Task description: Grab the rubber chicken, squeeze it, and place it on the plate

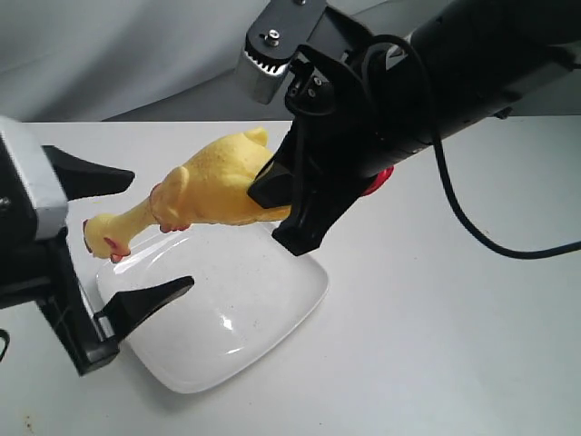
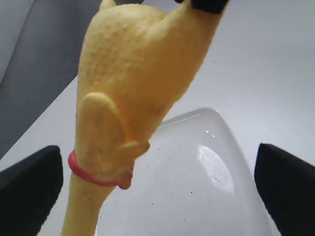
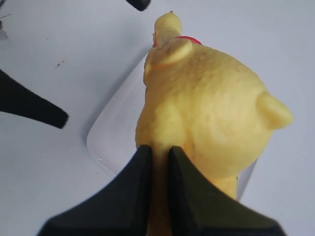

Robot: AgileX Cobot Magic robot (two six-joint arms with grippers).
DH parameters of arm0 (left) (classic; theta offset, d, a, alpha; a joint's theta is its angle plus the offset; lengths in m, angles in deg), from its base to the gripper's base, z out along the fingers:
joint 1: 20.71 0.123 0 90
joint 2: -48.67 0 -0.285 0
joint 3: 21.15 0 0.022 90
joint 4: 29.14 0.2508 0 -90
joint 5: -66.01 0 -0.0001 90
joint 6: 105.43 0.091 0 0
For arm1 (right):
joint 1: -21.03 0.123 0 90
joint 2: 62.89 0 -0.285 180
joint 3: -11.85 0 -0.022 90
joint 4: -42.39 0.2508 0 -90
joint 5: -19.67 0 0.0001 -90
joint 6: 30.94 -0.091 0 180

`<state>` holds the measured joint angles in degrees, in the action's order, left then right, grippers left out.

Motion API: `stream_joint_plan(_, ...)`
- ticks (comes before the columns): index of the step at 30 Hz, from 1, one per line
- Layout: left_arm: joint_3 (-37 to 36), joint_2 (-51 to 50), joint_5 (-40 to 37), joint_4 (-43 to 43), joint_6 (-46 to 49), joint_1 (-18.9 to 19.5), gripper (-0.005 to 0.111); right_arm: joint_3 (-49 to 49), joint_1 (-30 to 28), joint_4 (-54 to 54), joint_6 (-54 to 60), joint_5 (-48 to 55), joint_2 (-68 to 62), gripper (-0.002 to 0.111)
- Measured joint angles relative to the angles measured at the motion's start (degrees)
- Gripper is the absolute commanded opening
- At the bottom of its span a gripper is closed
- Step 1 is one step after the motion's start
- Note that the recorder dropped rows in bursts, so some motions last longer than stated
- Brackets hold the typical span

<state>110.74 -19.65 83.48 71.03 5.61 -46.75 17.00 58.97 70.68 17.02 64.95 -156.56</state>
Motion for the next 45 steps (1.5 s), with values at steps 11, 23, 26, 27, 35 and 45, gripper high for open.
stream_joint_plan(11,8.53,-15.25,0.66,0.00,3.20,0.00,0.104,0.00,0.00,0.00,0.00,1.09,0.00,0.000)
stream_joint_plan(23,12.25,-18.03,5.61,-1.80,5.62,0.00,0.007,0.00,0.00,0.14,0.00,1.34,0.00,0.000)
stream_joint_plan(26,12.25,-18.24,6.34,-1.17,5.97,0.10,0.001,0.08,0.00,-0.07,0.00,1.70,0.00,0.000)
stream_joint_plan(27,12.25,-18.28,6.60,-0.79,5.97,0.10,0.000,0.08,0.00,-0.19,0.00,2.10,0.03,0.000)
stream_joint_plan(35,12.25,-18.36,7.21,-0.57,6.07,0.10,0.000,0.08,0.00,-0.27,0.00,2.42,0.12,0.000)
stream_joint_plan(45,12.25,-18.36,7.43,-0.57,4.03,0.10,0.077,0.08,0.00,-0.27,0.00,2.42,0.12,0.000)
